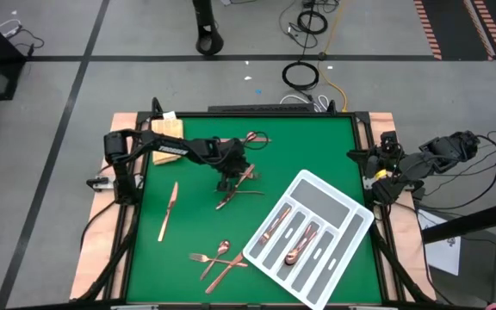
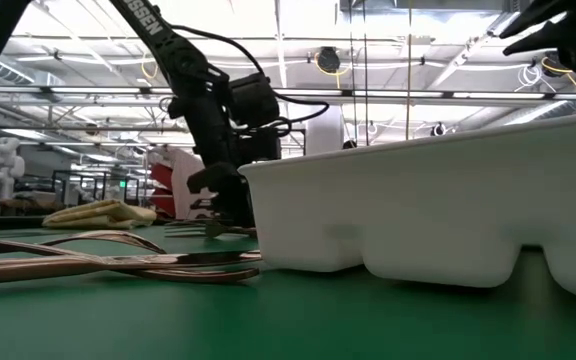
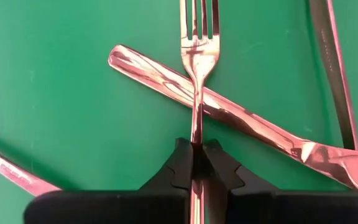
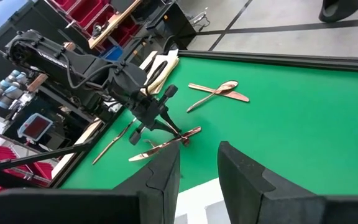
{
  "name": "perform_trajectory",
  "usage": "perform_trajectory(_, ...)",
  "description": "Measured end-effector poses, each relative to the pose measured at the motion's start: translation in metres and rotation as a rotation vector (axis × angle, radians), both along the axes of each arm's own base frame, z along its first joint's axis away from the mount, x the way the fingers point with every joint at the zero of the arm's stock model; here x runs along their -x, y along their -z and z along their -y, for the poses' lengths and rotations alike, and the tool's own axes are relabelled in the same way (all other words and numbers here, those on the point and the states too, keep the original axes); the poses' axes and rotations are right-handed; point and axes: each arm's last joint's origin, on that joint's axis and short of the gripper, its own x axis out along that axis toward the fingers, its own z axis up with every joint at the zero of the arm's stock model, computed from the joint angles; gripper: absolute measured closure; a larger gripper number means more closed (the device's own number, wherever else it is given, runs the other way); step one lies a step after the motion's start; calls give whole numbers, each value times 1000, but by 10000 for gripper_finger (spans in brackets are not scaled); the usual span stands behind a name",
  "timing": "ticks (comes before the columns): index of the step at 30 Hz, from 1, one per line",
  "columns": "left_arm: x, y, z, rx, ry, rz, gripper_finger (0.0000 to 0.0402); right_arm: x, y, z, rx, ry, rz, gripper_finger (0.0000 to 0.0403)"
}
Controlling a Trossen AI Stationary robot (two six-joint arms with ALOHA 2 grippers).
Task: Sort silverware
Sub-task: Put the bronze fork into the silverware tray
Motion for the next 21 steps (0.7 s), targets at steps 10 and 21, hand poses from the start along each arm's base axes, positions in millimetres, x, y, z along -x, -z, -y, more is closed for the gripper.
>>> perform_trajectory(10,-15,-61,7,-82,43,-53,386,0,0,0,7,-7,-4,305)
perform_trajectory(21,-40,-140,66,-476,810,116,386,-1,0,-1,18,-44,-20,305)
